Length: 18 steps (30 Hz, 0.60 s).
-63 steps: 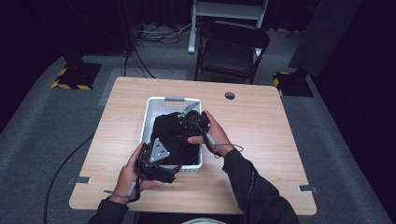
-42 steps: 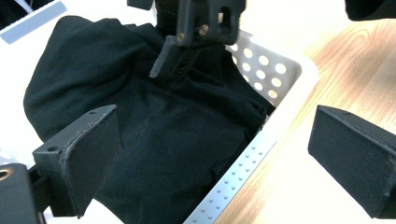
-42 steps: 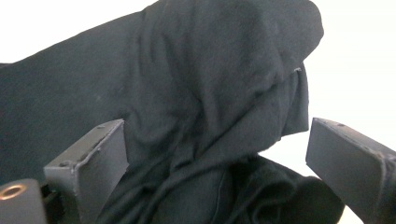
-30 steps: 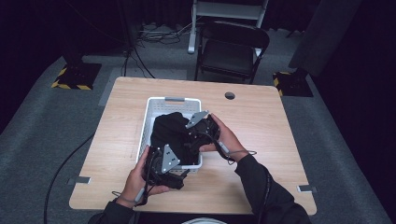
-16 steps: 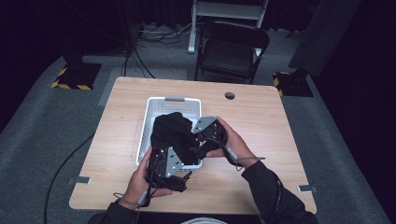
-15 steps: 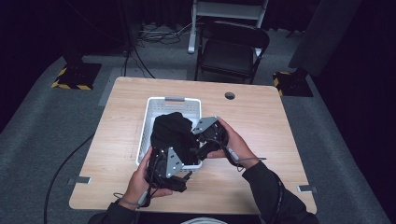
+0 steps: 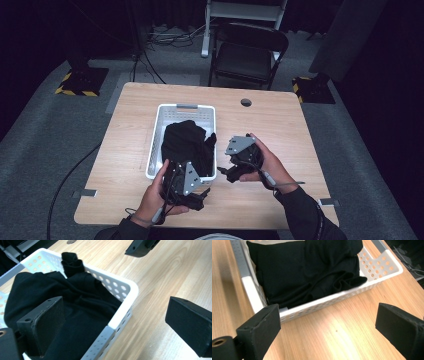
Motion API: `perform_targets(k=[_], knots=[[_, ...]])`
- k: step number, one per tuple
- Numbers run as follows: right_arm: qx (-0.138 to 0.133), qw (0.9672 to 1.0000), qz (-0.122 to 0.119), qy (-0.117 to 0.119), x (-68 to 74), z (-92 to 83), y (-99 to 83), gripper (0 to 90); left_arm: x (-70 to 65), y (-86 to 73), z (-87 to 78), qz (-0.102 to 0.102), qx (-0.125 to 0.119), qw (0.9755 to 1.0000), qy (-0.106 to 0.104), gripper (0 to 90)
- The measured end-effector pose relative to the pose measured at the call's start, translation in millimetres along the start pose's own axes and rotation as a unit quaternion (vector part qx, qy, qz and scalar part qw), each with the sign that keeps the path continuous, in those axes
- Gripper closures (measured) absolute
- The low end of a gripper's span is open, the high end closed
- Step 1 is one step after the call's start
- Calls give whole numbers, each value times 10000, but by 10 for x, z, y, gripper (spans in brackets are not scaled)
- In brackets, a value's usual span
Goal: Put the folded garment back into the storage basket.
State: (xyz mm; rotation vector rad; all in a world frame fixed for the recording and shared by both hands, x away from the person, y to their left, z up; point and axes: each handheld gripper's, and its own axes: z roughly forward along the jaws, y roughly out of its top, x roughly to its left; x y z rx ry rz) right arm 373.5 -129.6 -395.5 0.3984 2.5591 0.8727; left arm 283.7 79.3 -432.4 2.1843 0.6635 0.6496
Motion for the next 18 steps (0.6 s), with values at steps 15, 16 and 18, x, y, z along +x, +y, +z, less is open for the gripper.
perform_targets(k=[15,16,18], knots=[[48,9998,-35,-204,100,-231,-437,56,-251,50,94,274,-22,9995,-160,25],[56,9998,-31,-193,105,-234,-468,56,-269,52,104,294,-23,9994,-191,27],[60,9998,-16,-187,122,-237,-526,56,-308,54,124,347,-14,9992,-194,28]])
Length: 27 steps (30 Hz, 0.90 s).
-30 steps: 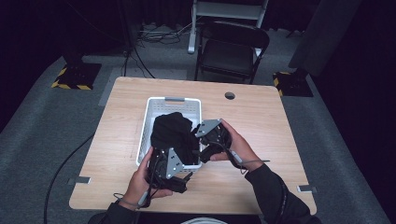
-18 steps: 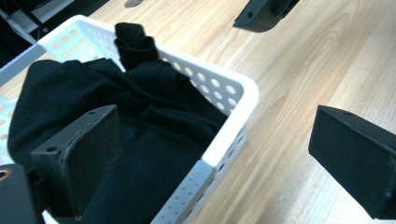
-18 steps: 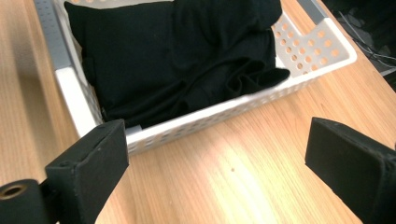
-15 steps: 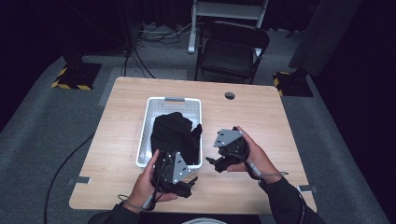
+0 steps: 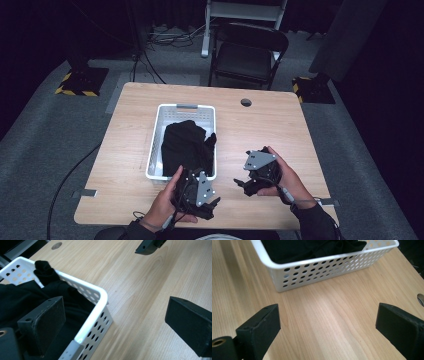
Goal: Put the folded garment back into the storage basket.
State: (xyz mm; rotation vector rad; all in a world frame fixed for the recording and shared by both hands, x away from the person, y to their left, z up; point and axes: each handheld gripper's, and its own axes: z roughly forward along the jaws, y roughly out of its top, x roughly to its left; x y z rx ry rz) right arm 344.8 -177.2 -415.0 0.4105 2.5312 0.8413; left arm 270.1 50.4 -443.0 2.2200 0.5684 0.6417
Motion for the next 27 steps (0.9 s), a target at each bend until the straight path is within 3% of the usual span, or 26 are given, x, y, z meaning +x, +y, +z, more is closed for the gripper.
perform_targets(k=[4,15,27], knots=[[-22,10000,30,1,31,-11,-107,56,-62,6,53,61,14,9999,-133,31],[231,9996,174,-7,77,-8,-406,54,-283,12,182,361,135,9981,-490,40],[489,9982,337,-29,60,72,-768,52,-409,-38,355,359,458,9945,-873,45]])
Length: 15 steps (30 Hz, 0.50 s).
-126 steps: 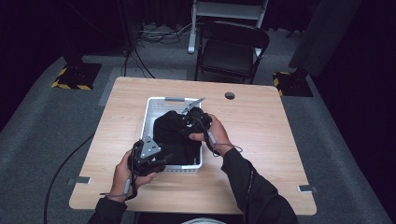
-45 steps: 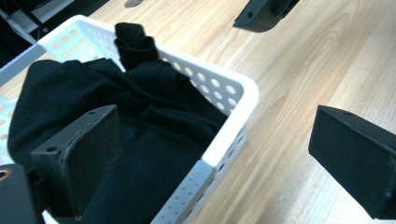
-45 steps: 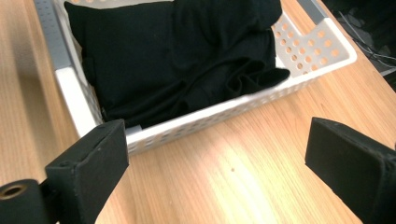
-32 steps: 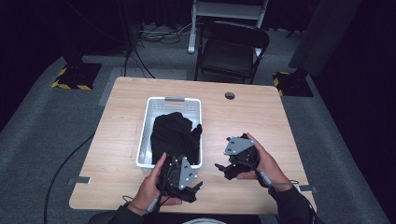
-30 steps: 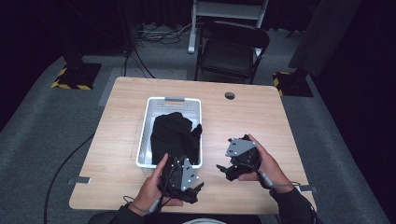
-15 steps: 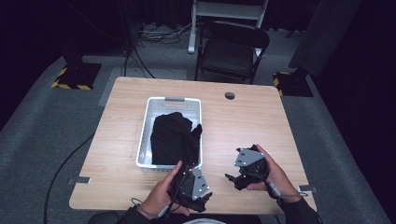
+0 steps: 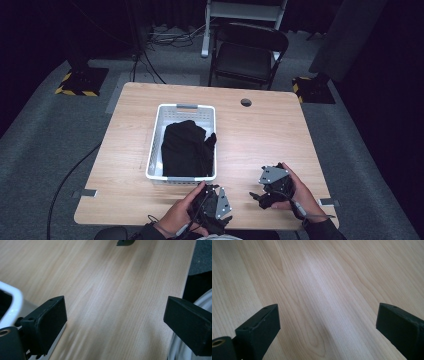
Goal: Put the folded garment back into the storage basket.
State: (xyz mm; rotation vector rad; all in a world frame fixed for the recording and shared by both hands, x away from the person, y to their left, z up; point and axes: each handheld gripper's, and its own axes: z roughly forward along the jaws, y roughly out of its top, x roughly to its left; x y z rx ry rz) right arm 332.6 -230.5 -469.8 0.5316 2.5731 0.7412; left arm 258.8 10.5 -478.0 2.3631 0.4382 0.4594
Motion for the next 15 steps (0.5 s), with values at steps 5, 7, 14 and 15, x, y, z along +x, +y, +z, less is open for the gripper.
perform_targets(k=[5,7,14,15], knots=[[42,9999,132,51,-1,22,-133,52,-2,-30,74,0,127,9998,-134,44],[54,9998,138,102,6,25,-182,50,5,-41,88,42,177,9997,-166,45],[-60,9992,340,198,24,-29,-348,43,44,-103,156,-90,258,9992,-279,42],[-71,9991,384,190,23,-36,-374,43,49,-108,160,-94,279,9992,-273,42]])
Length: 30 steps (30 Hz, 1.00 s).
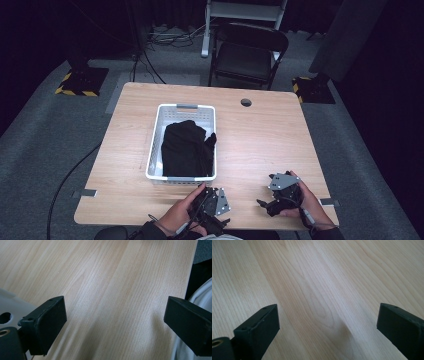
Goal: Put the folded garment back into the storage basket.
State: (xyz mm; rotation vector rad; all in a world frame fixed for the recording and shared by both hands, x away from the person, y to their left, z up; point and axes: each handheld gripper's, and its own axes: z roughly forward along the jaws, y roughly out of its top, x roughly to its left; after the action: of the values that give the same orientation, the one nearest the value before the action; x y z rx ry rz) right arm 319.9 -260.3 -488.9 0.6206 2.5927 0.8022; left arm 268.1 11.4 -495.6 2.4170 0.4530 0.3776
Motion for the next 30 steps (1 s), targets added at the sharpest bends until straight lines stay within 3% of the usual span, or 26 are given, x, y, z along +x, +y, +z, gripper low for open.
perform_targets(k=[12,20,22,30], knots=[[-100,9982,583,55,-33,-48,-308,29,71,-70,87,-130,189,9997,-98,29],[-346,9931,1095,257,-119,-84,-523,4,146,-158,107,-508,85,9977,-446,19],[-450,9921,1152,232,-142,-100,-581,4,170,-181,118,-629,62,9965,-548,14],[-464,9895,1370,34,-242,-211,-762,4,175,-228,121,-622,-110,9964,-561,3]])
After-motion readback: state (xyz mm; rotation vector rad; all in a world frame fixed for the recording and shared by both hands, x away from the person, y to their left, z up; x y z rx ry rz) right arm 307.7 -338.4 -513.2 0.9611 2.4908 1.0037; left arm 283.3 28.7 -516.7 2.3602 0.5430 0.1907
